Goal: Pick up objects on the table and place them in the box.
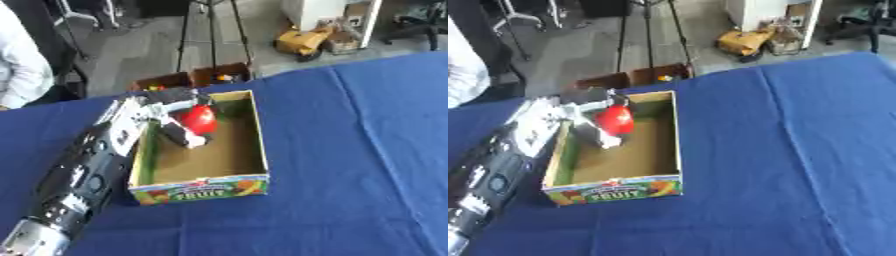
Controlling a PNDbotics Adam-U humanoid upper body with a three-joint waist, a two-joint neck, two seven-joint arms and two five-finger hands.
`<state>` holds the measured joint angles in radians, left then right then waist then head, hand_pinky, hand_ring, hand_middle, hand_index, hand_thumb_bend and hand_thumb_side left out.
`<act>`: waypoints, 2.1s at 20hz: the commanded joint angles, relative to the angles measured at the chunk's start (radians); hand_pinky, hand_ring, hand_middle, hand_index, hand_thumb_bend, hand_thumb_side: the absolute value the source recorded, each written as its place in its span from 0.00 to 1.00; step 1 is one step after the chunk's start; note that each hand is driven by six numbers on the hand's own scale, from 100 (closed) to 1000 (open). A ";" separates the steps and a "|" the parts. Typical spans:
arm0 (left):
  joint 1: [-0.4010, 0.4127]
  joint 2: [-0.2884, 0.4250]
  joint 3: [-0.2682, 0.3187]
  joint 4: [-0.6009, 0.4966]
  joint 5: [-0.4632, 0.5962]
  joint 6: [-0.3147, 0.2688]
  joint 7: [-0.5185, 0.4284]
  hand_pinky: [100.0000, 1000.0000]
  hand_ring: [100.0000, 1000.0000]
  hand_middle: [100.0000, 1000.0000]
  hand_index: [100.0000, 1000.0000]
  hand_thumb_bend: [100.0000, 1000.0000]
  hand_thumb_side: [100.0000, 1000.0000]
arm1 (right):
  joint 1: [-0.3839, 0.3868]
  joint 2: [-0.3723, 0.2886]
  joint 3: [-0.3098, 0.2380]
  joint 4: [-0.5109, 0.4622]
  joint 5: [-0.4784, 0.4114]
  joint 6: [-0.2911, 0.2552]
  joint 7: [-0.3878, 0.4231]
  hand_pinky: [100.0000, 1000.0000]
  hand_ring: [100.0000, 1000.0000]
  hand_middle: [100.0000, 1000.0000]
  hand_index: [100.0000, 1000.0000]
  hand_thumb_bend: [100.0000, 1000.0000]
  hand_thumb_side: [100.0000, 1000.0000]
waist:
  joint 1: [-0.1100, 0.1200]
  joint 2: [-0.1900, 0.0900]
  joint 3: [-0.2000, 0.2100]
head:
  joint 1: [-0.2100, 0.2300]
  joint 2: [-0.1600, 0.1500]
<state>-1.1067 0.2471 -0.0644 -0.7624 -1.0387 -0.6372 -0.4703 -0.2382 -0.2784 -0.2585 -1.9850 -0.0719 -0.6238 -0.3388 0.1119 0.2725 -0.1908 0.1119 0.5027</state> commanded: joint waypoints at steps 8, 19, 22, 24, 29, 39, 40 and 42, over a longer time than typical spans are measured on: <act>0.003 -0.058 0.026 0.040 -0.351 -0.040 0.209 0.19 0.65 0.60 0.85 0.00 0.26 | -0.014 -0.005 0.002 -0.015 -0.010 -0.007 0.015 0.74 0.80 0.41 0.74 0.00 0.64 | -0.012 -0.002 -0.004 | 0.015 -0.023; 0.002 -0.077 0.018 0.039 -0.507 -0.039 0.313 0.63 0.84 0.77 0.94 0.00 0.39 | -0.012 0.001 0.004 -0.015 -0.010 -0.010 0.019 0.74 0.80 0.41 0.74 0.00 0.64 | -0.017 0.004 -0.005 | 0.027 -0.024; 0.004 -0.082 0.018 0.046 -0.515 -0.061 0.289 0.79 0.89 0.81 0.97 0.00 0.55 | -0.012 0.002 0.004 -0.015 -0.010 -0.010 0.020 0.74 0.80 0.41 0.74 0.00 0.64 | -0.017 0.004 -0.004 | 0.027 -0.022; 0.003 -0.082 0.015 0.040 -0.525 -0.065 0.265 0.88 0.91 0.83 0.98 0.00 0.56 | -0.011 0.003 0.005 -0.015 -0.010 -0.009 0.020 0.74 0.80 0.41 0.74 0.00 0.64 | -0.018 0.004 -0.004 | 0.027 -0.021; 0.002 -0.085 0.009 0.010 -0.539 -0.065 0.231 1.00 1.00 0.89 1.00 0.00 0.65 | -0.010 0.004 0.005 -0.015 -0.012 -0.007 0.022 0.74 0.80 0.41 0.74 0.00 0.64 | -0.020 0.002 -0.002 | 0.028 -0.020; 0.008 -0.084 0.020 -0.048 -0.457 -0.084 0.207 1.00 1.00 0.90 1.00 0.00 0.76 | -0.006 0.004 0.004 -0.015 -0.016 -0.009 0.020 0.74 0.80 0.41 0.74 0.00 0.64 | -0.025 -0.002 0.004 | 0.024 -0.019; 0.008 -0.082 0.022 -0.061 -0.431 -0.089 0.201 1.00 1.00 0.90 1.00 0.00 0.95 | -0.005 0.004 0.004 -0.015 -0.016 -0.009 0.019 0.74 0.80 0.41 0.74 0.00 0.64 | -0.026 -0.002 0.005 | 0.022 -0.017; 0.008 -0.073 0.027 -0.095 -0.365 -0.100 0.186 1.00 1.00 0.88 1.00 0.00 0.76 | -0.004 0.004 0.002 -0.015 -0.015 -0.009 0.017 0.74 0.80 0.41 0.74 0.00 0.64 | -0.026 -0.004 0.009 | 0.016 -0.013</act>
<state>-1.0840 0.1652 -0.0444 -0.8285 -1.4367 -0.7320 -0.2747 -0.2375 -0.2651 -0.2522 -1.9850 -0.0818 -0.6295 -0.3212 0.0961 0.2842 -0.1827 0.1316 0.4917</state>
